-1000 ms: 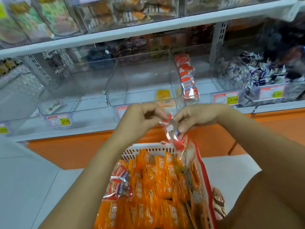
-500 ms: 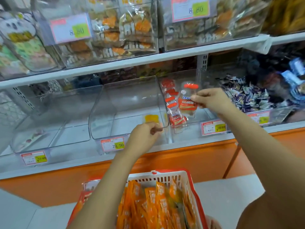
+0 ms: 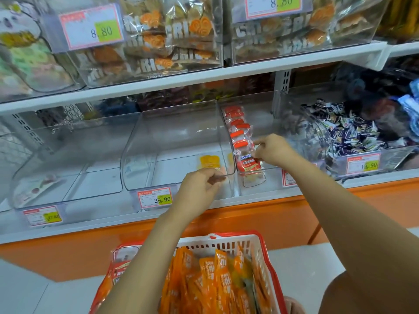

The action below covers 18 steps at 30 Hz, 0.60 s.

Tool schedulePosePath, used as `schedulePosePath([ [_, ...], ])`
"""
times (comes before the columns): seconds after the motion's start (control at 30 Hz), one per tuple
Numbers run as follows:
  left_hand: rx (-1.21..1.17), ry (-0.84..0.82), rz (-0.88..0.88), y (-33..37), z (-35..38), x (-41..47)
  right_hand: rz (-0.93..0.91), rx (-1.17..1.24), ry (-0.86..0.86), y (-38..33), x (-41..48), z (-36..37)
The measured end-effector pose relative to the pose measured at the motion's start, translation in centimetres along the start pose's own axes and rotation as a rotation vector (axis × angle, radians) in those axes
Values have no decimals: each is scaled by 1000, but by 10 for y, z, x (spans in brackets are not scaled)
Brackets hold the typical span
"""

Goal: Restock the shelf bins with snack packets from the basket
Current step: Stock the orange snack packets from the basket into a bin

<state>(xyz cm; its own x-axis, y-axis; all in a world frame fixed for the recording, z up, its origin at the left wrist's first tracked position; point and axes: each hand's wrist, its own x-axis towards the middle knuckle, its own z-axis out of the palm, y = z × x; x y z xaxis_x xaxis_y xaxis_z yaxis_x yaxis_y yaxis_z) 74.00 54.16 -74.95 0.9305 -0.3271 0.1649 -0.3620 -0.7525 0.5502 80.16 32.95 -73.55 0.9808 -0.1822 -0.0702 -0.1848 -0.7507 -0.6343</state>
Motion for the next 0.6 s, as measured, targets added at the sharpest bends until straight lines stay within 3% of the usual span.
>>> schedulePosePath([
  [0.1,-117,44,21,1,-4,-9,-54,-22,161,-2,-9,1],
  [0.2,-212,198,27,-12,-11,-29,-128,32,361,-4,-21,2],
  [0.33,-348,394,-58,-45,-20,-70,-310,20,454,-15,-60,14],
  [0.43,-355,374,-154,-78,-19,-102,-446,-43,366,-21,-100,40],
  [0.6,-84,59,-490,-149,0,-149,-576,-448,-121,-5,-145,107],
])
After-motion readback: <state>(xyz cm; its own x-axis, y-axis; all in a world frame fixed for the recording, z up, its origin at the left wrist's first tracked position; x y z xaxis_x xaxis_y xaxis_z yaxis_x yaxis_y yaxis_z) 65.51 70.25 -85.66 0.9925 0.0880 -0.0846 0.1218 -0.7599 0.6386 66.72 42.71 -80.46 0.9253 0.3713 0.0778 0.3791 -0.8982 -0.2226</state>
